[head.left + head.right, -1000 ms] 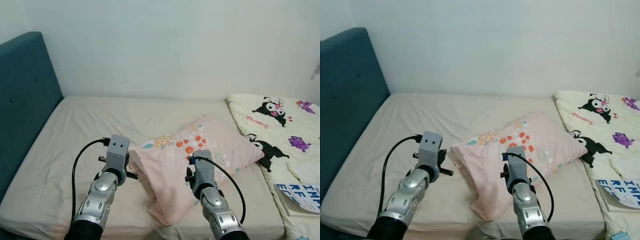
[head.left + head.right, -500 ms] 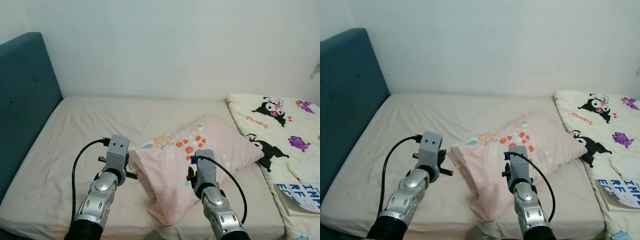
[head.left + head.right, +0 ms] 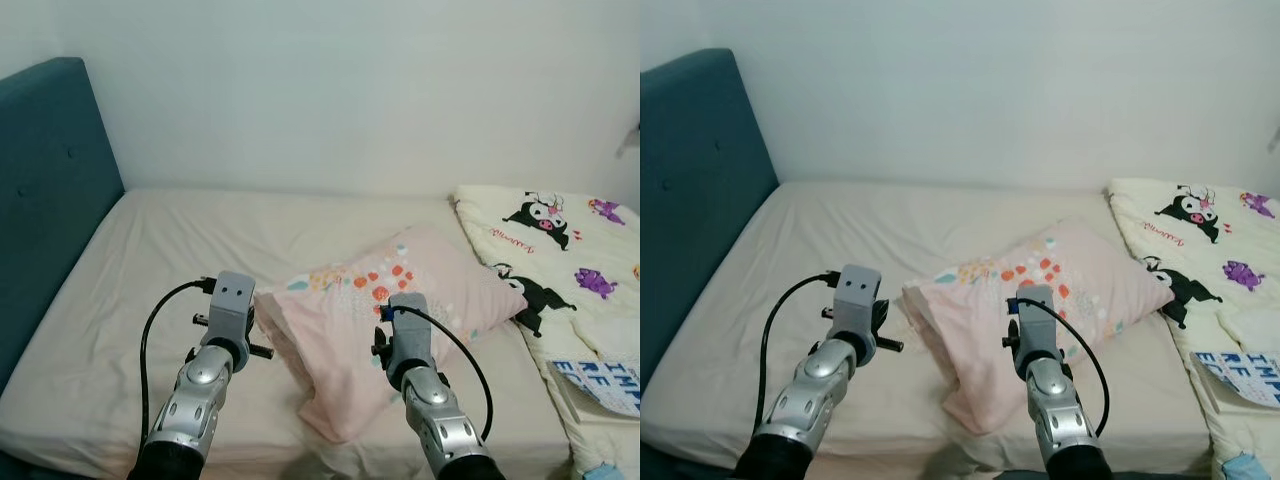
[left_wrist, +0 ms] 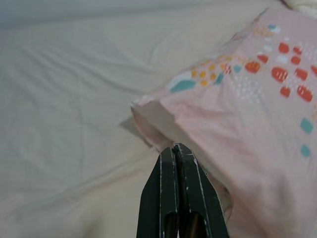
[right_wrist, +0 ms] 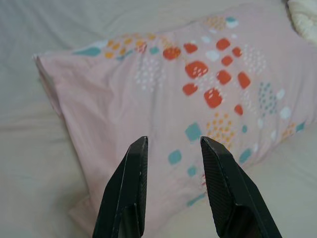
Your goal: Clean up the room
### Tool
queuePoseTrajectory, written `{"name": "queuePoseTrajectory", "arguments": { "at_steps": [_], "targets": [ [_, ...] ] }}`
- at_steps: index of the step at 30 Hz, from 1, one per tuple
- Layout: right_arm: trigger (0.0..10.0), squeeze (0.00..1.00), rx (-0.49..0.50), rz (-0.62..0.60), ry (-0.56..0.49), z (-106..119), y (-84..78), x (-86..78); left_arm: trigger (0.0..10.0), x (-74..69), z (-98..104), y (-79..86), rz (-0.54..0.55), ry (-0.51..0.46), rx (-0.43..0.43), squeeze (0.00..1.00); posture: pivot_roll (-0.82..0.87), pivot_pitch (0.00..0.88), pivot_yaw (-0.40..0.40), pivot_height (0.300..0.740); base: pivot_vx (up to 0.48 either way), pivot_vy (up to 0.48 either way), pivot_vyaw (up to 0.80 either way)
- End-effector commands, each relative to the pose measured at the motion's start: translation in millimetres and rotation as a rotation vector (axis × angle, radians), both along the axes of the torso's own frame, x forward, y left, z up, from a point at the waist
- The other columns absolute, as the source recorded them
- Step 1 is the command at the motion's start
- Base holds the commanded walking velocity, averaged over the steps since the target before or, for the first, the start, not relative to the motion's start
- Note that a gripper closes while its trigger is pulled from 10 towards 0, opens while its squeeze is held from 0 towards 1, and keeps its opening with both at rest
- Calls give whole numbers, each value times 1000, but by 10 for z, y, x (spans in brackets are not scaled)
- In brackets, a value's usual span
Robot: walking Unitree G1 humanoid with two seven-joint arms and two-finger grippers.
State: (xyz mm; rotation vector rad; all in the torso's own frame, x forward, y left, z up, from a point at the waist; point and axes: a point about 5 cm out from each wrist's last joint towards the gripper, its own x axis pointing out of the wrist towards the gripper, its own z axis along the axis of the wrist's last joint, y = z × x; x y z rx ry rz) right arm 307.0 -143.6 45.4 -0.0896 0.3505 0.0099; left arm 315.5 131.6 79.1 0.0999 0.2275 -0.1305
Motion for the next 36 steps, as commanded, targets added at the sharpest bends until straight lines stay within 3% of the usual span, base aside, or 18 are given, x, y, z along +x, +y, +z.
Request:
{"name": "queuePoseTrajectory", "arguments": {
  "at_steps": [1, 30, 36],
  "targets": [
    [10000, 0, 12, -13, 13, -23, -22, -14, 10000, -19, -29, -8, -3, 14, 0, 0, -7, 0, -70, 622, 0, 0, 0],
    [10000, 0, 18, -19, 22, -50, -33, -46, 10000, -28, -62, -25, -16, 22, 2, 0, -11, 0, -68, 512, 0, 0, 0],
    [10000, 0, 16, -7, 7, -27, -19, -41, 10000, -22, -51, 29, 5, 7, -9, 0, -12, 0, -71, 508, 0, 0, 0]
  ]
}}
